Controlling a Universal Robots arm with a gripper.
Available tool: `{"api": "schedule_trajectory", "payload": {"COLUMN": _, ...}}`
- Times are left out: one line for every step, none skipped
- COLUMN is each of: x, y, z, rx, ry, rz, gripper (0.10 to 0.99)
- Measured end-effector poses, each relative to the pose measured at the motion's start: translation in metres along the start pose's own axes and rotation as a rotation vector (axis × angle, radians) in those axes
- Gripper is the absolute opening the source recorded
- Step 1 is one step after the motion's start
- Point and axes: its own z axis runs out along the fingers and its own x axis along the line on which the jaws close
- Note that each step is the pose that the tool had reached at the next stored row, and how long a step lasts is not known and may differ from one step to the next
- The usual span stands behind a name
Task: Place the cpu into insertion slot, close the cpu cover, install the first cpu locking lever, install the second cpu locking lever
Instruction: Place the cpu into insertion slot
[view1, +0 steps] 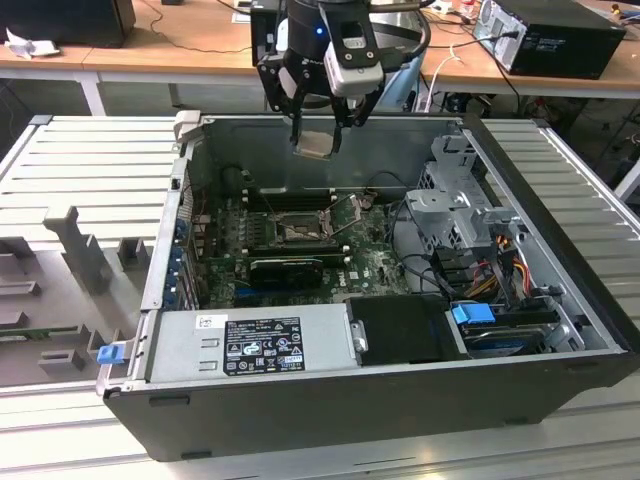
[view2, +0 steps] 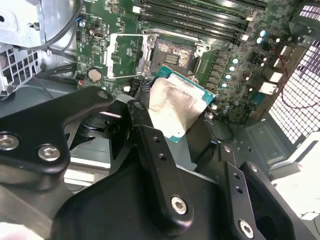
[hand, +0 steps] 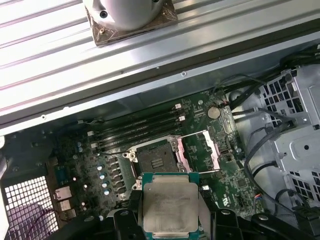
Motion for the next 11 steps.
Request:
{"api": "schedule_trajectory", "payload": {"x": 0.0000, "y": 0.0000, "z": 0.0002, "rx": 0.000, "ry": 0.0000, "rz": 0.000, "gripper": 0.533}}
{"api": "schedule_trajectory", "payload": {"x": -0.0001, "y": 0.0000, "z": 0.0002, "rx": 0.000, "ry": -0.0006, "rz": 0.006, "gripper": 0.533}}
{"api": "schedule_trajectory", "payload": {"x": 0.0000, "y": 0.0000, "z": 0.0004, "rx": 0.000, "ry": -0.0012, "rz": 0.013, "gripper": 0.533}}
{"api": "schedule_trajectory", "payload": {"x": 0.0000, "y": -0.0001, "z": 0.0004, "rx": 0.000, "ry": -0.0018, "rz": 0.019, "gripper": 0.533}}
{"api": "schedule_trajectory", "payload": {"x": 0.0000, "y": -0.0001, "z": 0.0005, "rx": 0.000, "ry": -0.0026, "rz": 0.028, "gripper": 0.533}}
{"api": "schedule_trajectory", "payload": {"x": 0.0000, "y": -0.0001, "z": 0.0005, "rx": -0.001, "ry": -0.0035, "rz": 0.038, "gripper": 0.533}}
{"api": "schedule_trajectory", "payload": {"x": 0.0000, "y": -0.0001, "z": 0.0005, "rx": -0.001, "ry": -0.0040, "rz": 0.044, "gripper": 0.533}}
{"api": "schedule_trajectory", "payload": {"x": 0.0000, "y": -0.0001, "z": 0.0005, "rx": -0.001, "ry": -0.0043, "rz": 0.048, "gripper": 0.533}}
{"api": "schedule_trajectory", "payload": {"x": 0.0000, "y": -0.0001, "z": 0.0005, "rx": -0.001, "ry": -0.0047, "rz": 0.051, "gripper": 0.533}}
{"api": "schedule_trajectory", "payload": {"x": 0.0000, "y": -0.0001, "z": 0.0005, "rx": -0.001, "ry": -0.0049, "rz": 0.053, "gripper": 0.533}}
{"api": "schedule_trajectory", "payload": {"x": 0.0000, "y": -0.0001, "z": 0.0005, "rx": -0.001, "ry": -0.0052, "rz": 0.058, "gripper": 0.533}}
